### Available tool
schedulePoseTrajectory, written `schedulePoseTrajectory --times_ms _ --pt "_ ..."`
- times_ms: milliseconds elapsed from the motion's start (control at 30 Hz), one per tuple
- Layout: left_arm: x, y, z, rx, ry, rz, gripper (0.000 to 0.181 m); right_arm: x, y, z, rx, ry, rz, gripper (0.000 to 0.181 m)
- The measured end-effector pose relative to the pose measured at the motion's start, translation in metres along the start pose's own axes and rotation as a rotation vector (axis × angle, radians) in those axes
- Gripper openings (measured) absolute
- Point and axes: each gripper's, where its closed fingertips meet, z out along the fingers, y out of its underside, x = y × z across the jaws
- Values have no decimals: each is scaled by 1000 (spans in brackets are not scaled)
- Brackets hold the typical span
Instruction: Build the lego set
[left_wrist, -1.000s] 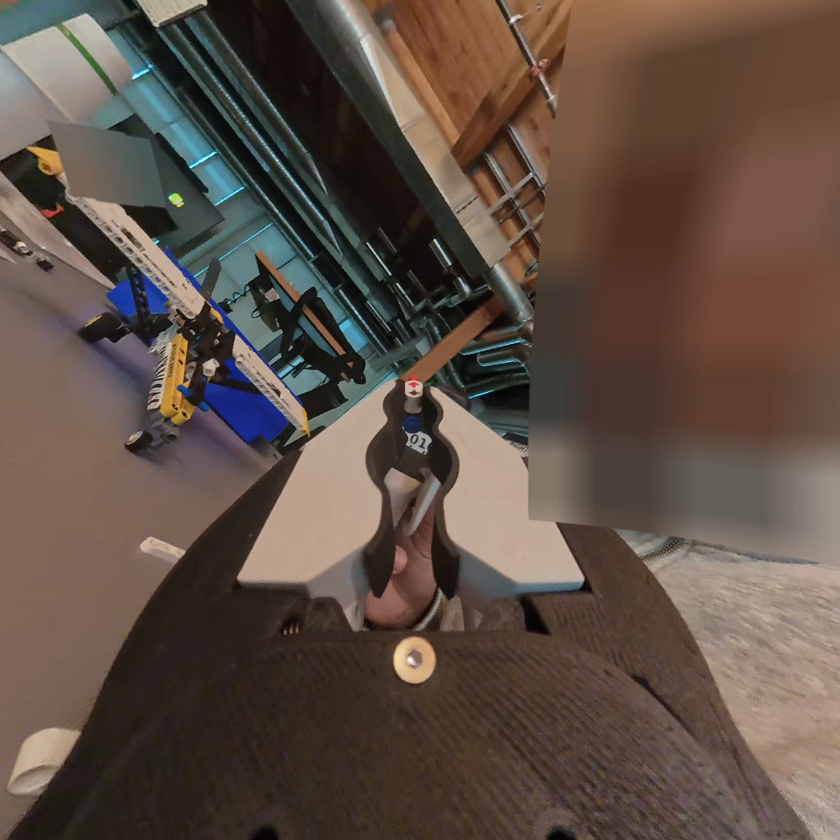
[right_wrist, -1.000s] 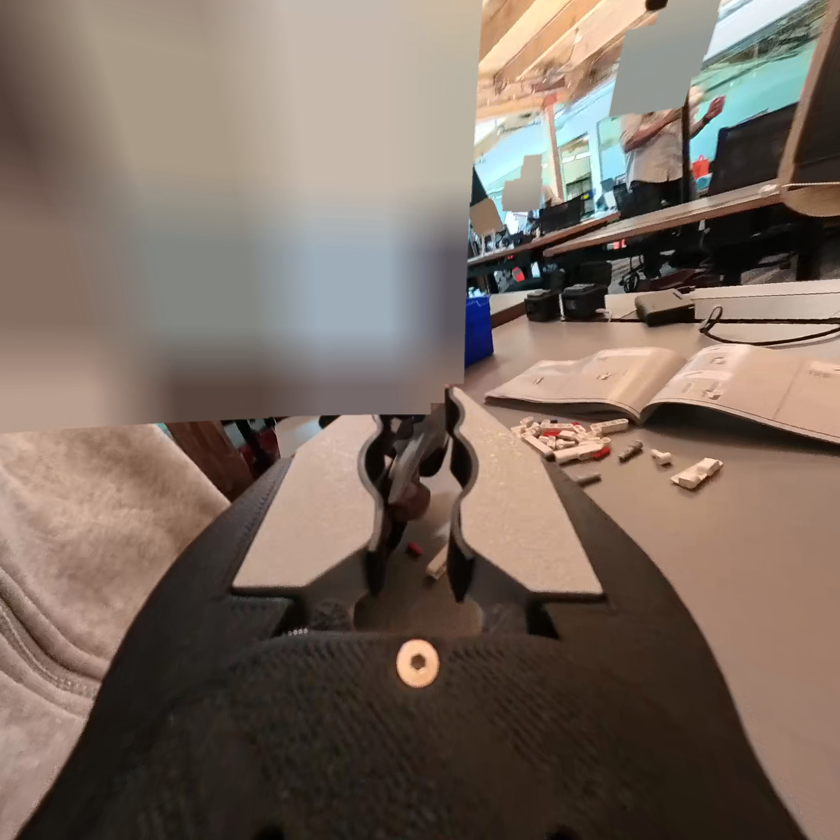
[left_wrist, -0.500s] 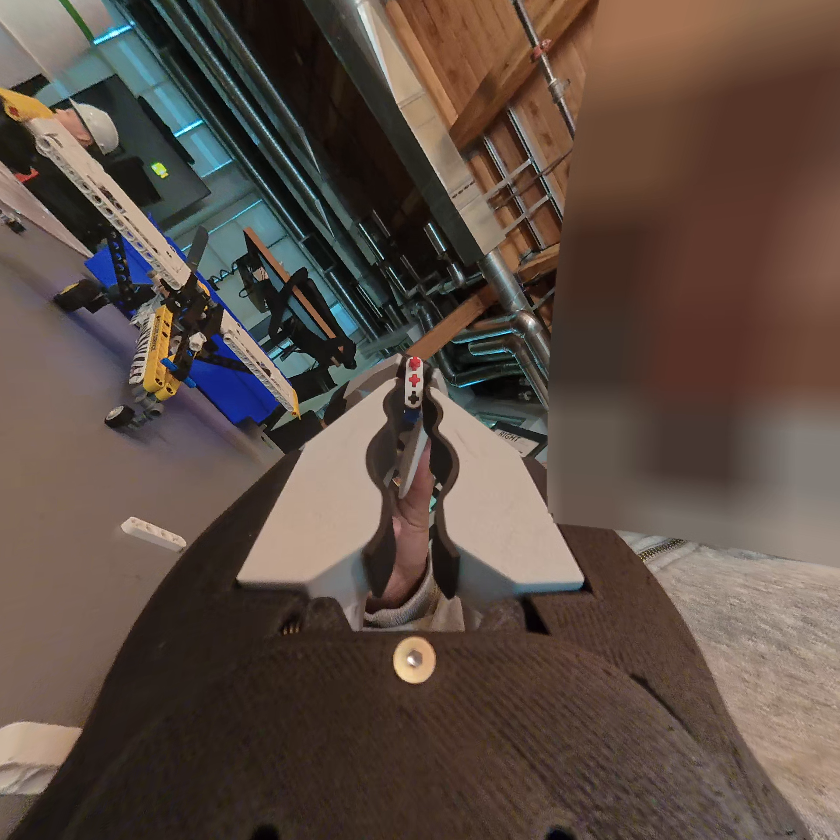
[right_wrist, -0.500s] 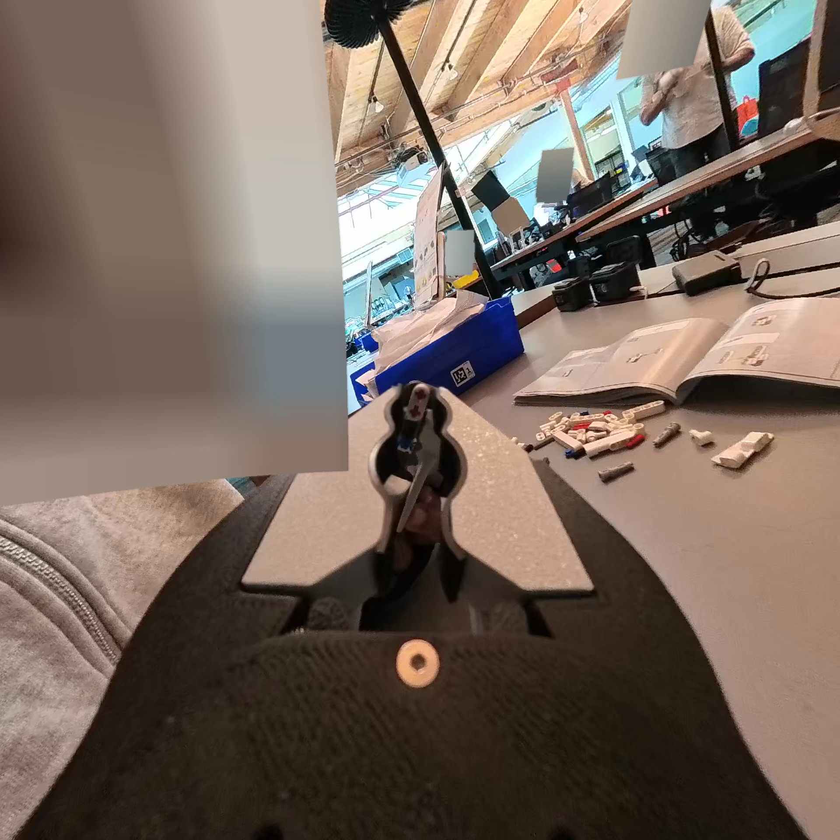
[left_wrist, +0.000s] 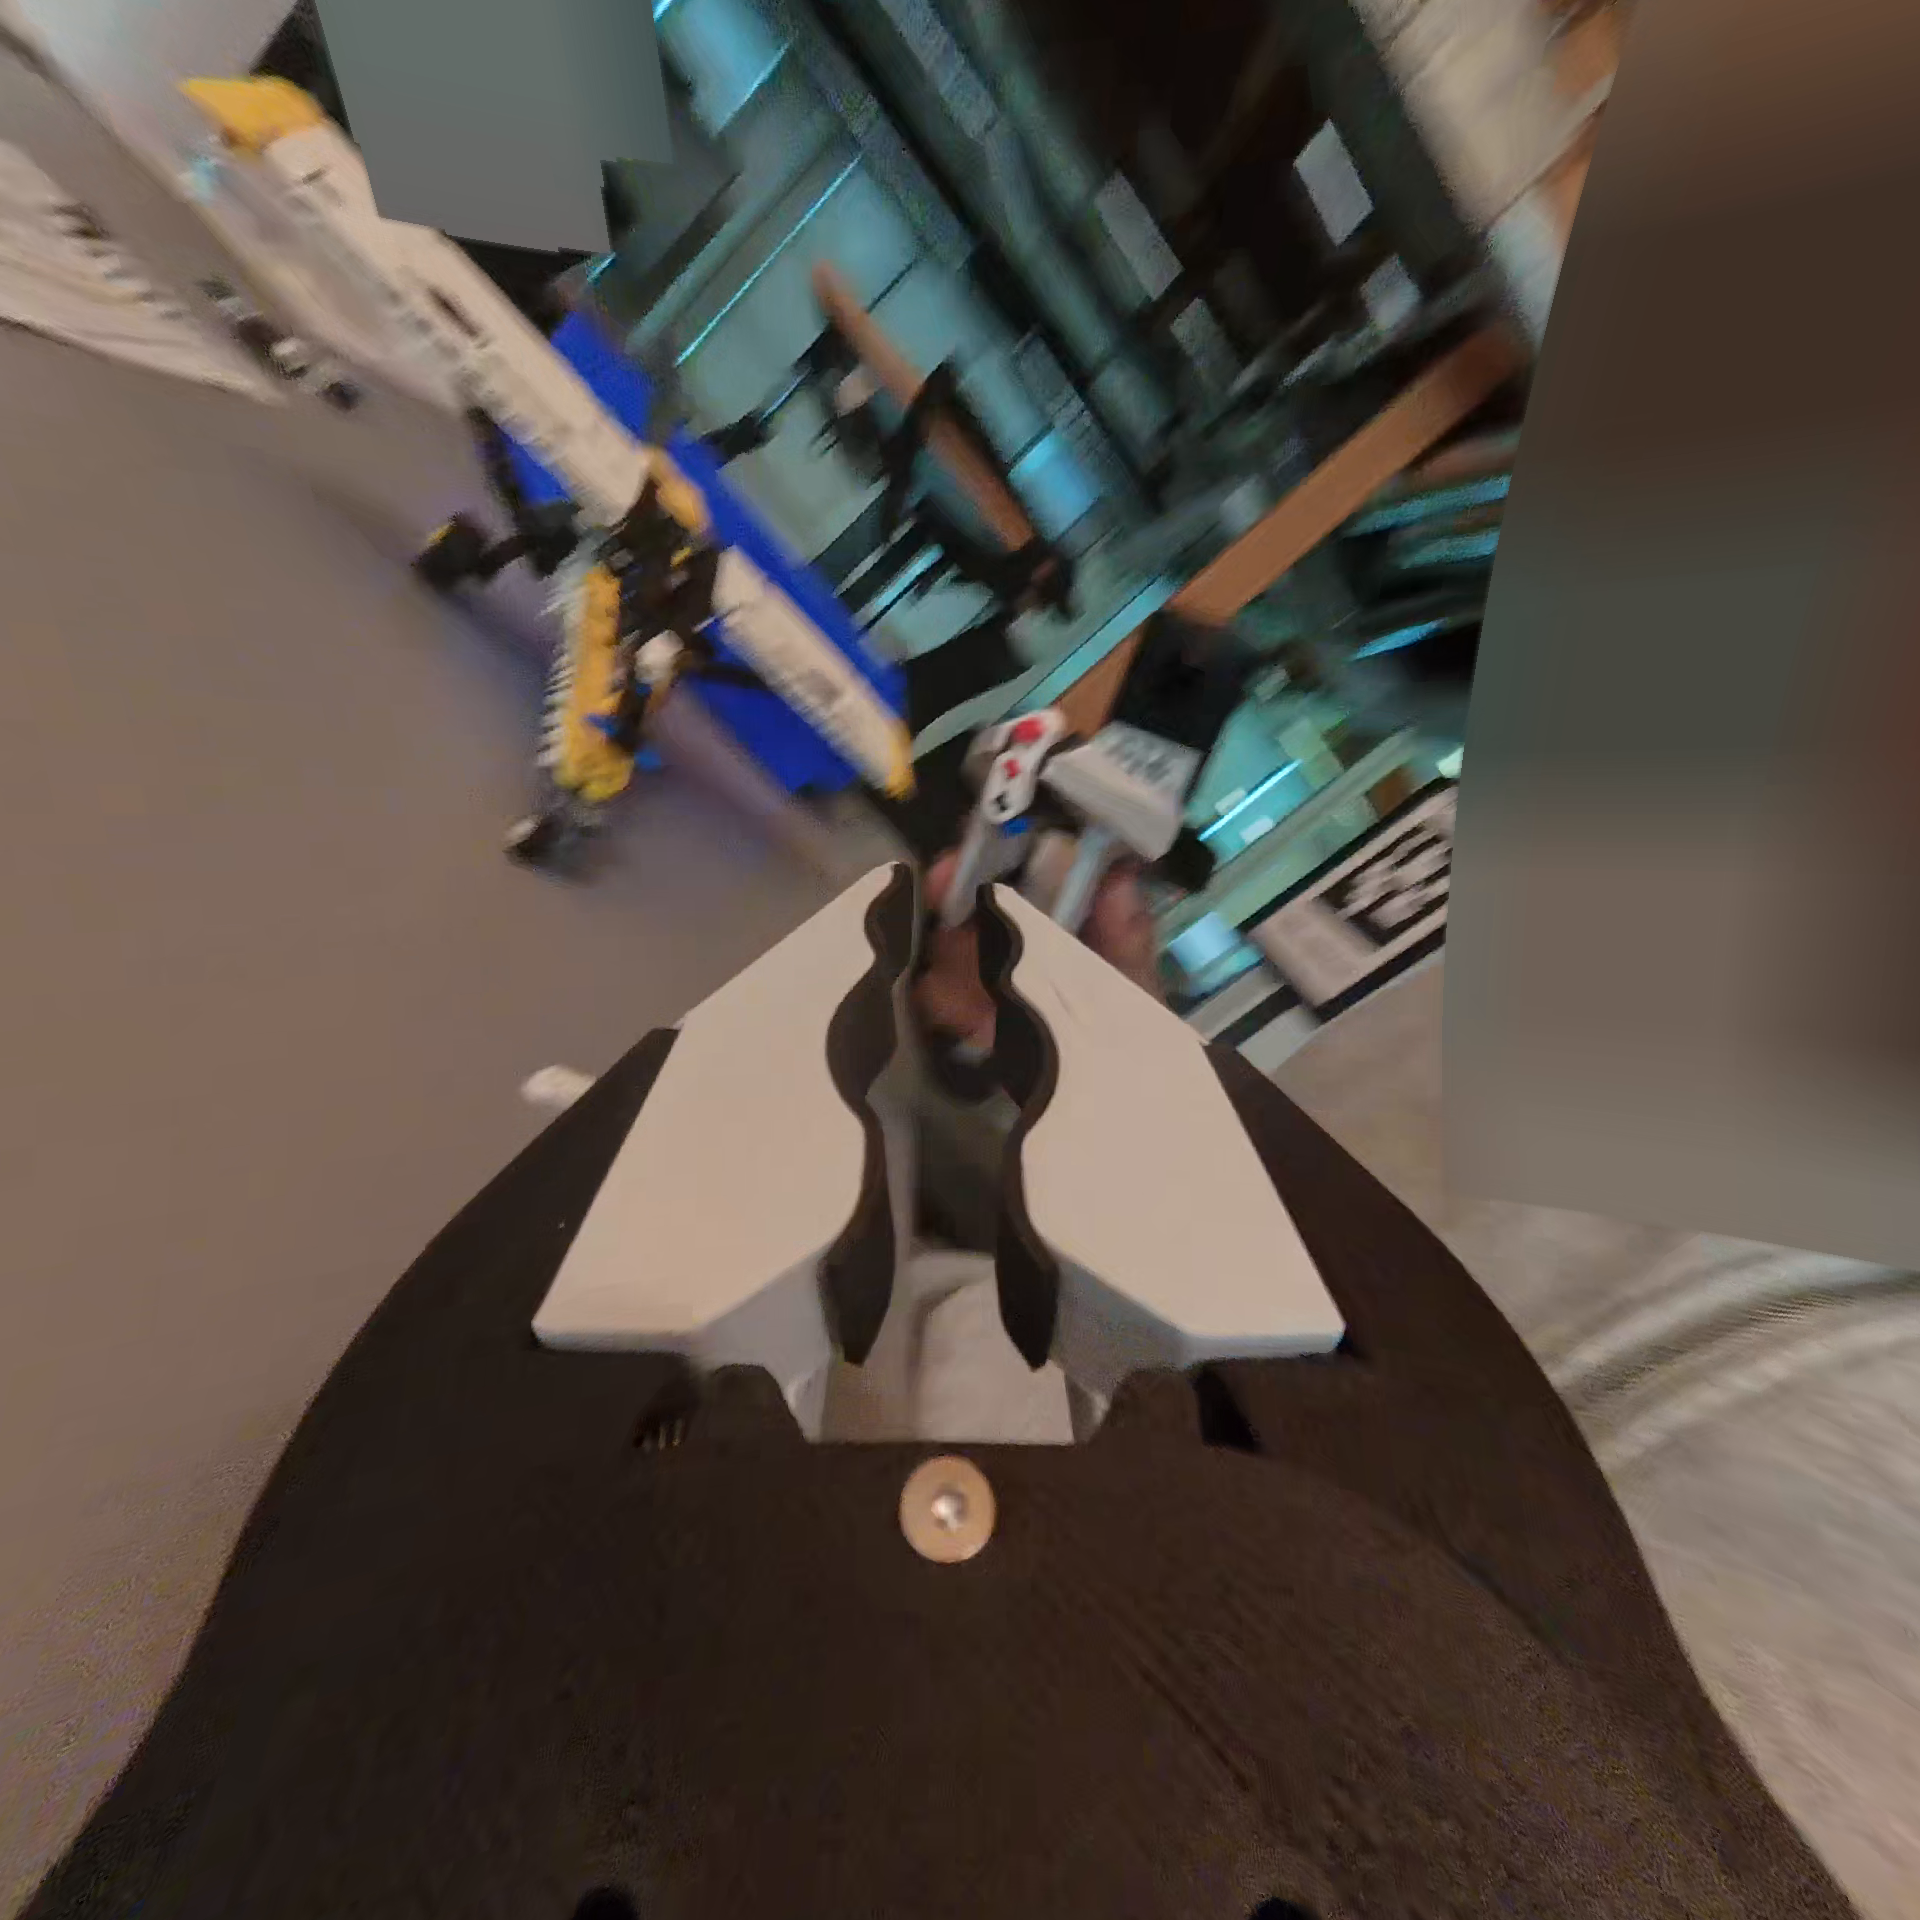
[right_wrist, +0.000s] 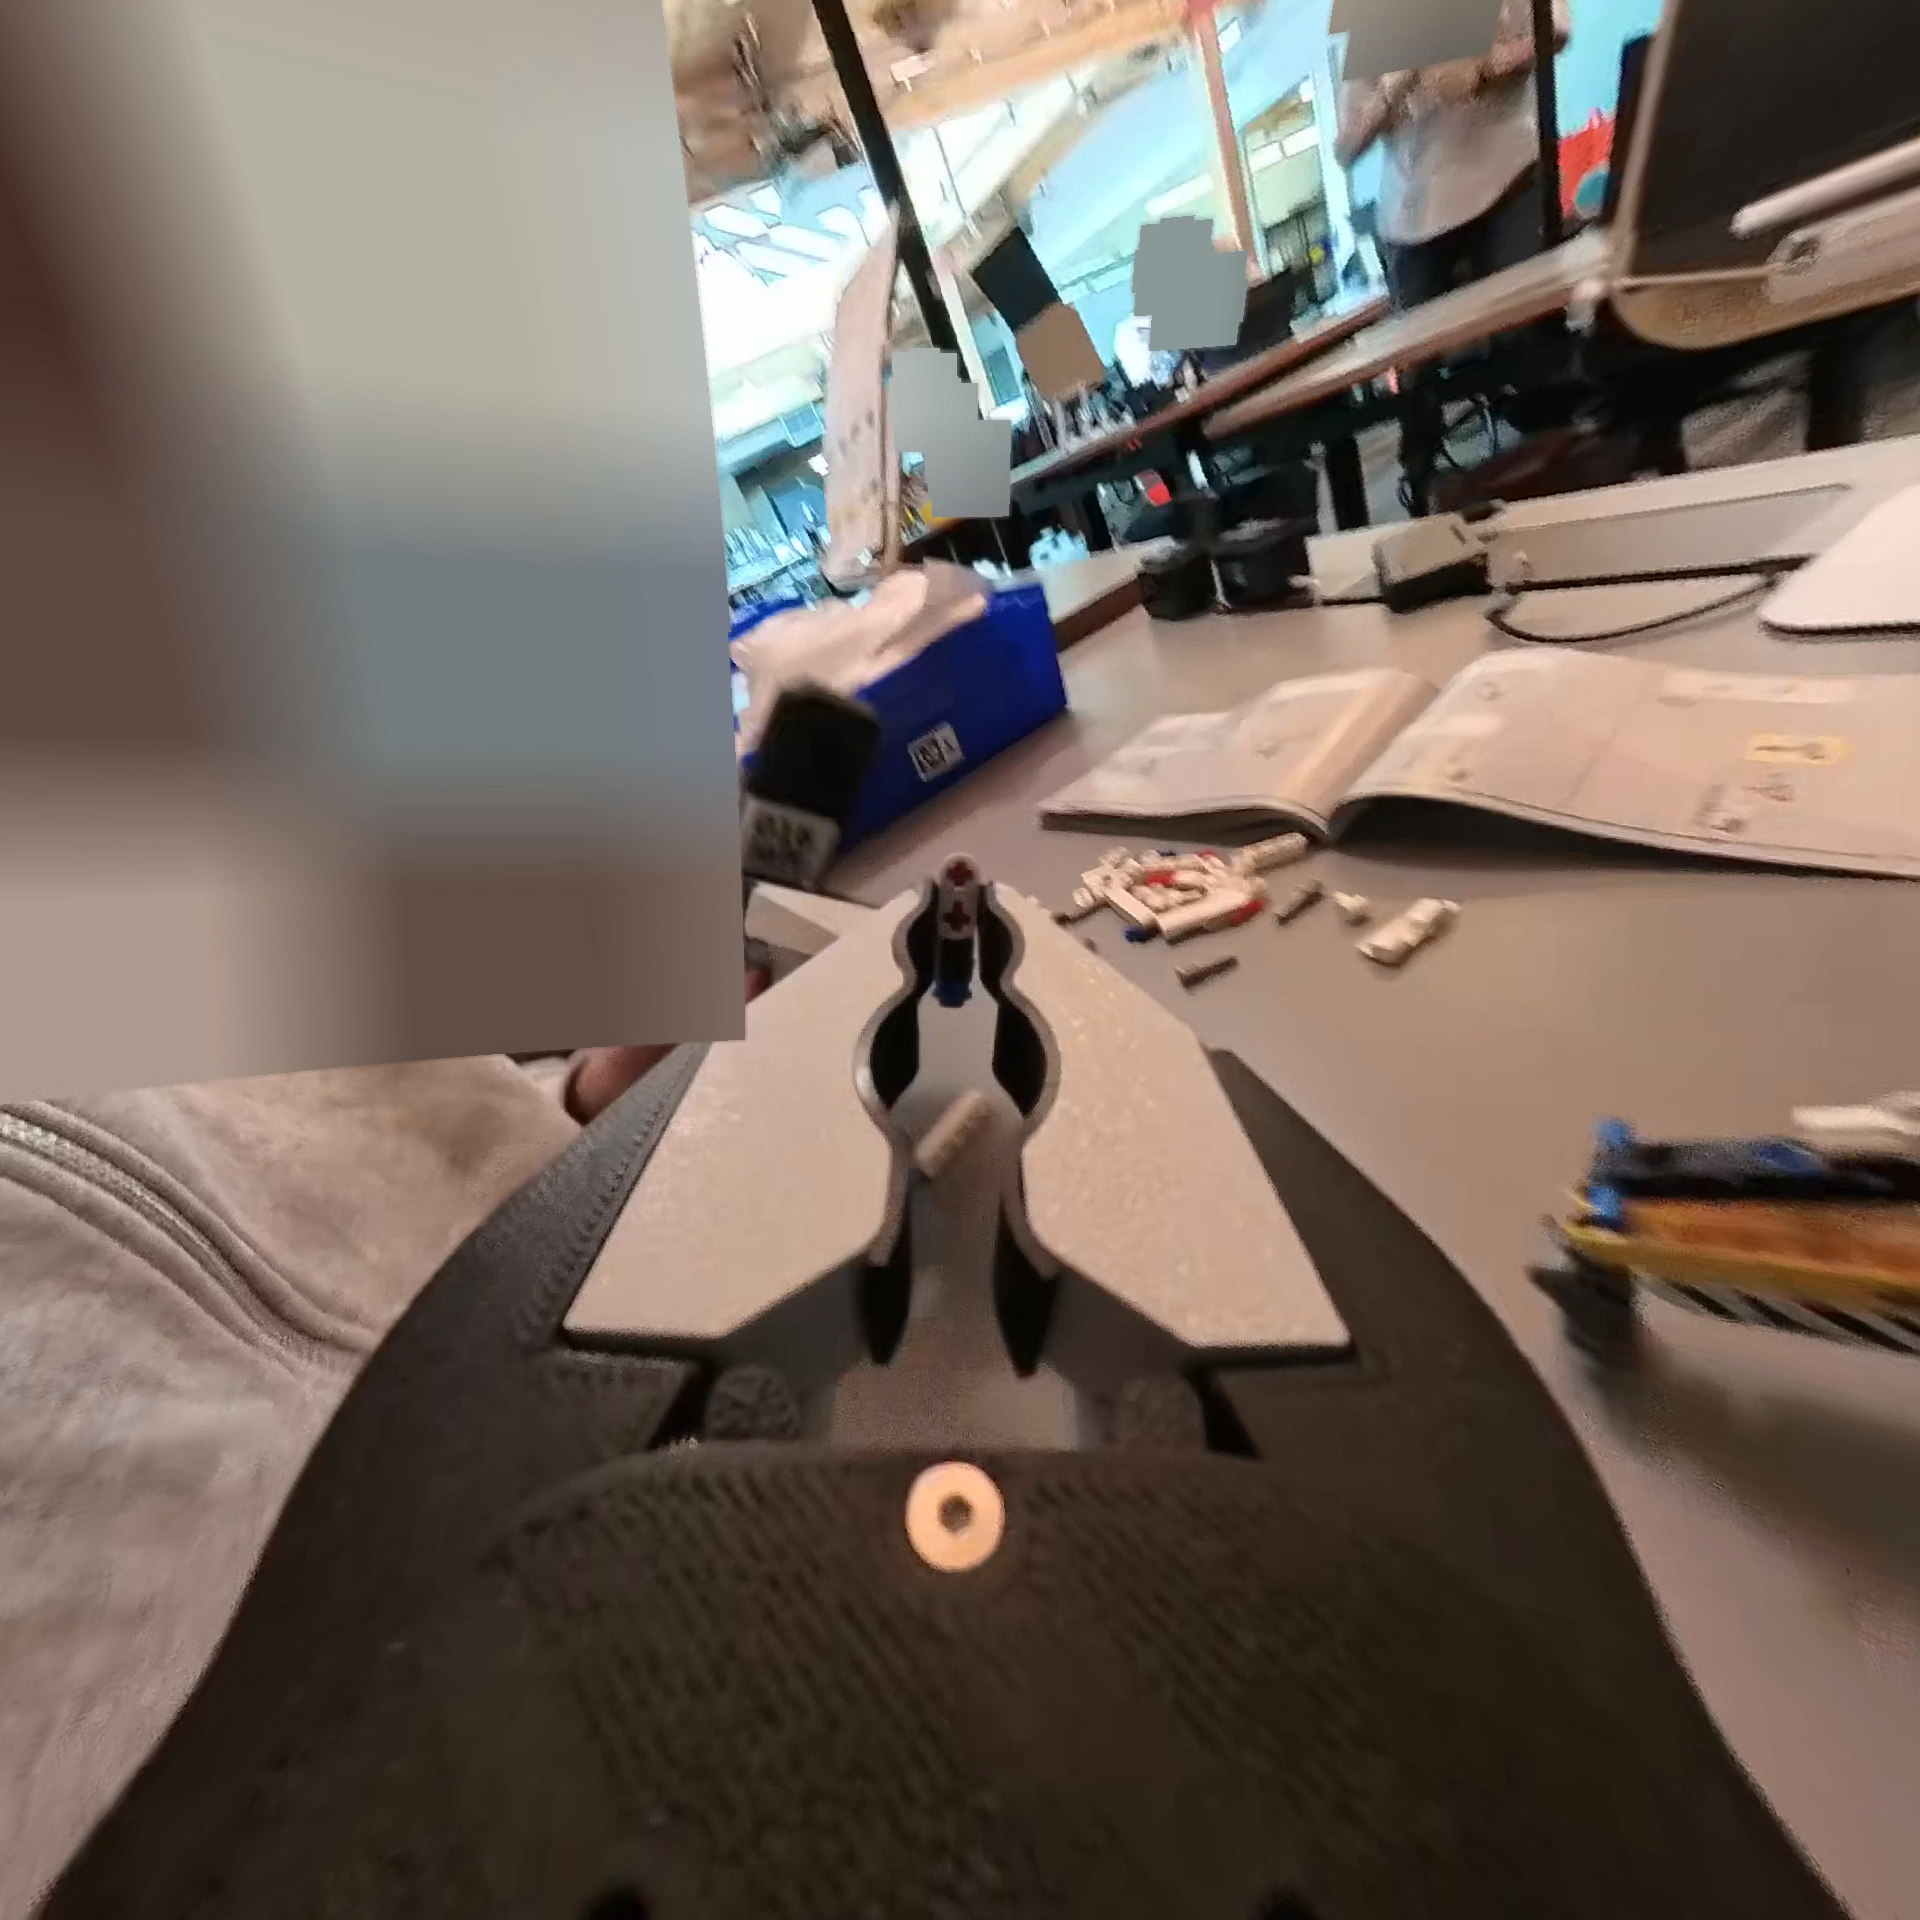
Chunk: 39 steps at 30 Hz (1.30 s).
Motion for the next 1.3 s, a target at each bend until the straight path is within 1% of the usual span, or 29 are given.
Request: schedulePoseTrajectory --times_ms 33,100,167,233,300,367,500,533,567,633,800,867,933,1033,1100,1167,1300 --pt "-10 6 2 -82 -82 52 14 4 1 -8 -32 21 -10 5" --pt "-28 21 4 -288 -212 157 24 9 3 -23 -85 56 -34 6" --pt "-42 30 2 -478 -278 282 29 9 8 -35 -122 76 -55 6" --pt "-55 36 0 -650 -301 427 30 6 12 -43 -144 87 -72 6" --pt "-63 42 0 -817 -252 563 28 3 15 -51 -146 89 -77 5" --pt "-73 45 3 -939 -206 683 26 -1 15 -59 -132 85 -62 6" --pt "-96 61 3 -1212 -131 781 23 -9 16 -75 -134 104 -39 6" --pt "-96 65 3 -1248 -98 795 20 -10 18 -79 -145 120 -45 6" --pt "-92 68 5 -1261 -55 789 8 -12 20 -84 -154 139 -54 6" --pt "-87 75 5 -1295 -1 792 6 -14 23 -93 -163 183 -72 6" --pt "-64 105 21 -1292 158 796 6 -14 45 -118 -212 298 -25 6" --pt "-54 120 32 -1324 230 820 5 -14 63 -128 -288 339 27 6" --pt "-44 135 45 -1358 307 852 6 -13 88 -138 -418 393 51 6" --pt "-30 156 64 -1403 412 872 6 -11 118 -153 -603 490 -11 6" --pt "-23 166 74 -1420 460 880 6 -10 128 -158 -679 534 -60 6" --pt "-19 173 79 -1431 487 892 6 -11 132 -160 -724 561 -78 6" --pt "-18 175 80 -1430 492 906 6 -10 136 -159 -757 591 -56 6"
